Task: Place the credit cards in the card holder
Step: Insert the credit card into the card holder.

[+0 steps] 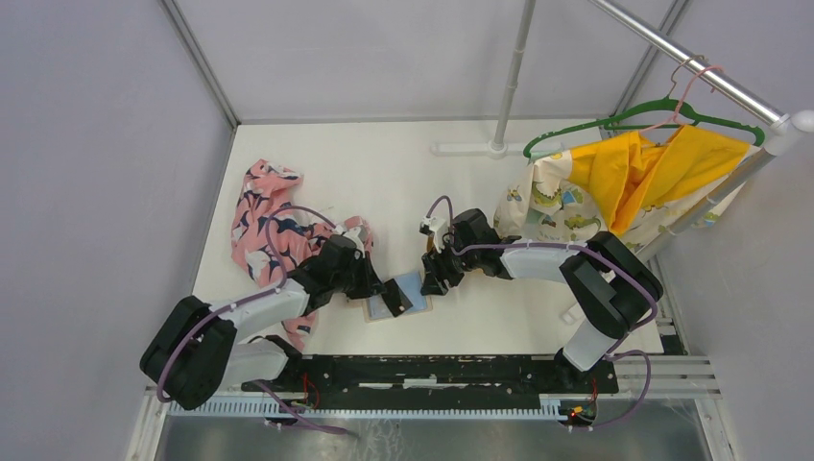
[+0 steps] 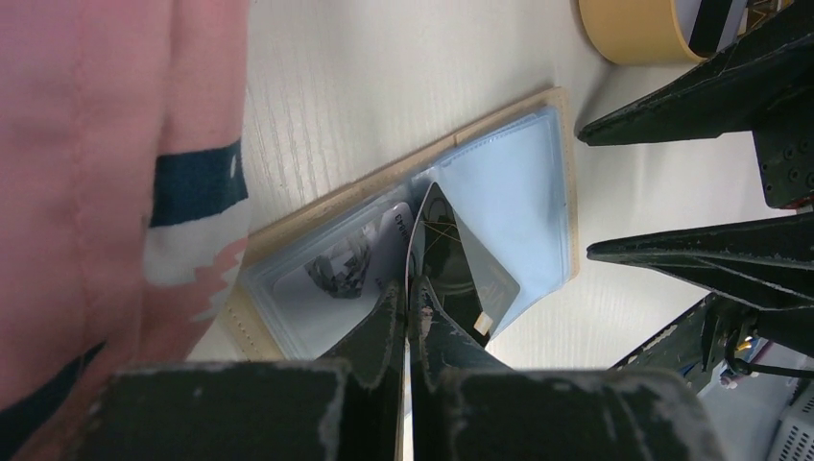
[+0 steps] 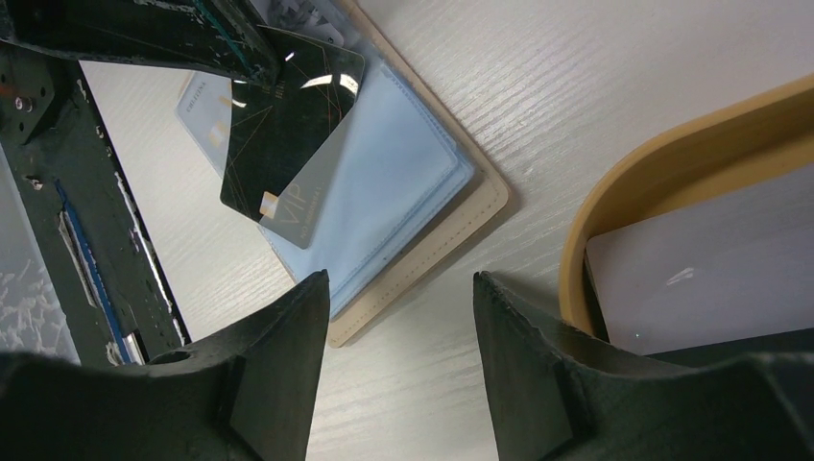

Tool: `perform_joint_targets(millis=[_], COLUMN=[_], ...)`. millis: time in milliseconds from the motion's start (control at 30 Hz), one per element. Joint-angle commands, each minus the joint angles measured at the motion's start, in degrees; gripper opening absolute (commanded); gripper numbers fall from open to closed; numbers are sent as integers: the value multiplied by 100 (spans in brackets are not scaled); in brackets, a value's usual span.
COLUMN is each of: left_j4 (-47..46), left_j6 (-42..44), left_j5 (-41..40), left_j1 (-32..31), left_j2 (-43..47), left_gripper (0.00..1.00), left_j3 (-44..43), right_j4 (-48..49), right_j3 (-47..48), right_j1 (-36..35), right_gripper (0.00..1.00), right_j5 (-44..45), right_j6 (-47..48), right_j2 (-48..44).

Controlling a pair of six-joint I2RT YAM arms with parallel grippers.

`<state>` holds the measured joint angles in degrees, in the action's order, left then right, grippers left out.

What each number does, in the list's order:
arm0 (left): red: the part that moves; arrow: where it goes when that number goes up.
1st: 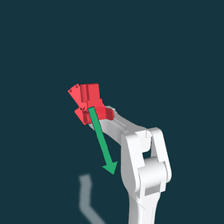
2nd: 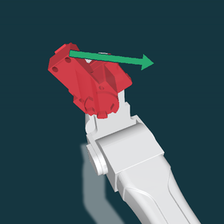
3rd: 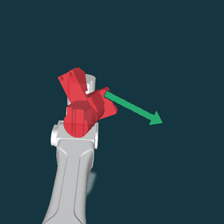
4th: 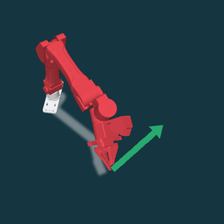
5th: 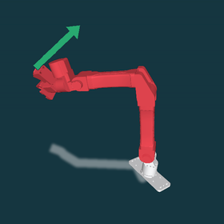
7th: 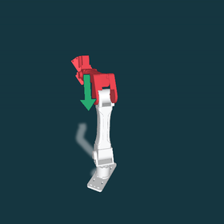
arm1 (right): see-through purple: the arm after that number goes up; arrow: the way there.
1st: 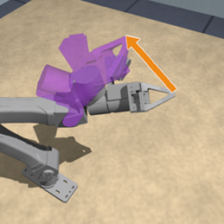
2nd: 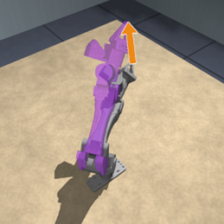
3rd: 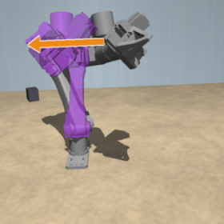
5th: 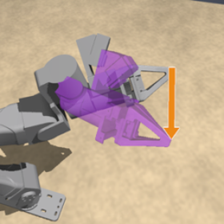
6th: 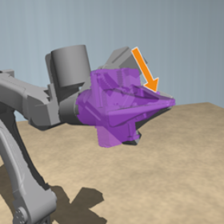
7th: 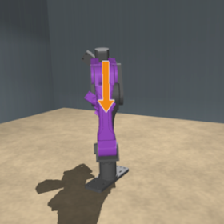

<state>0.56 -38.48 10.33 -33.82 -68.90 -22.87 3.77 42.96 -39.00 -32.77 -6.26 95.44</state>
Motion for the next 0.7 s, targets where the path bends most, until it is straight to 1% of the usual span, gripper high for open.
perform_joint_targets(millis=[0, 233, 567, 667], left_j4=[316, 549, 953, 1124], left_j6=[121, 40, -166, -157], left_j5=[-139, -127, -51, -5], left_j1=[21, 28, 14, 4], left_j2=[-283, -582, -416, -488], left_gripper=[2, 4, 4, 3], left_j3=[-209, -360, -424, -500], right_j4=[-208, -219, -236, -241], right_j3=[107, 116, 129, 134], right_j1=[-2, -17, -71, -94], right_gripper=[63, 63, 63, 63], right_j5=[334, 331, 446, 447], right_j6=[78, 80, 108, 111], right_j2=[98, 92, 117, 107])
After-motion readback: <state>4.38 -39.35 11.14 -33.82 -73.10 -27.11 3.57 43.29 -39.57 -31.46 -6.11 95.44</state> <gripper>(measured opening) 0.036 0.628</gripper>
